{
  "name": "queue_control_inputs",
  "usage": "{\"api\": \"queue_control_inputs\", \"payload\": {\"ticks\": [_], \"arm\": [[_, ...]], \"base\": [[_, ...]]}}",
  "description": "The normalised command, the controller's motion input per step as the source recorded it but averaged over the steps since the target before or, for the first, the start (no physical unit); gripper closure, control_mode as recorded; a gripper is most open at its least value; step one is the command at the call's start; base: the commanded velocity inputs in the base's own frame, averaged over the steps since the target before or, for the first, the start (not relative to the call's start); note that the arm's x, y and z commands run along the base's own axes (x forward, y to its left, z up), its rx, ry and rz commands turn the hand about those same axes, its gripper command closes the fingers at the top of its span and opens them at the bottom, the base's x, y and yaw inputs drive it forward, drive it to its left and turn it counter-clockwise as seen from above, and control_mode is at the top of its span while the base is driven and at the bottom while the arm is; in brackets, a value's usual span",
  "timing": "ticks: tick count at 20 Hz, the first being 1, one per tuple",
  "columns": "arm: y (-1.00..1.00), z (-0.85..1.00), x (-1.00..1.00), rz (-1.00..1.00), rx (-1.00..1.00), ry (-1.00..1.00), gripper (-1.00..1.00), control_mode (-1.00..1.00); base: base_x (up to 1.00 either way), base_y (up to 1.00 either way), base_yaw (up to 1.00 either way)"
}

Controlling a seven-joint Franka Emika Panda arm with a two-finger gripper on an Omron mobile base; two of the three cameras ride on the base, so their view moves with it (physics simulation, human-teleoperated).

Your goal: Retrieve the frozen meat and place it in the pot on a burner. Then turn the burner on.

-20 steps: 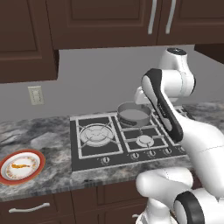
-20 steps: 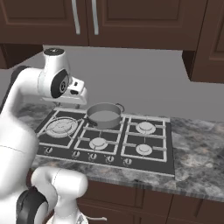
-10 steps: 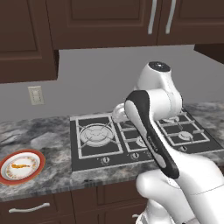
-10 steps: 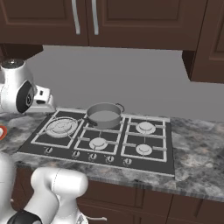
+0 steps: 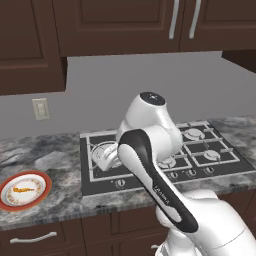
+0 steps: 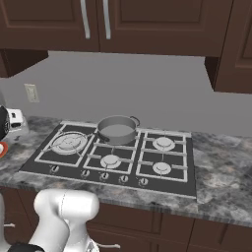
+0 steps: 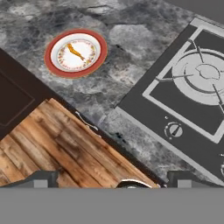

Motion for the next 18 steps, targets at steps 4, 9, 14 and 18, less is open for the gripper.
{"api": "queue_control_inputs", "payload": {"ticks": [4,9,14,18], "arm": [[0.22,0.0,-0.14,0.09,0.0,-0.06,-1.0,-1.0],[0.0,0.0,0.0,0.0,0.0,0.0,-1.0,-1.0],[0.06,-0.01,0.0,0.0,0.02,0.0,-1.0,-1.0],[0.7,-0.24,0.01,0.06,0.01,0.0,-1.0,-1.0]], "base": [[0.0,0.0,0.0],[0.0,0.0,0.0],[0.0,0.0,0.0],[0.0,0.0,0.0]]}}
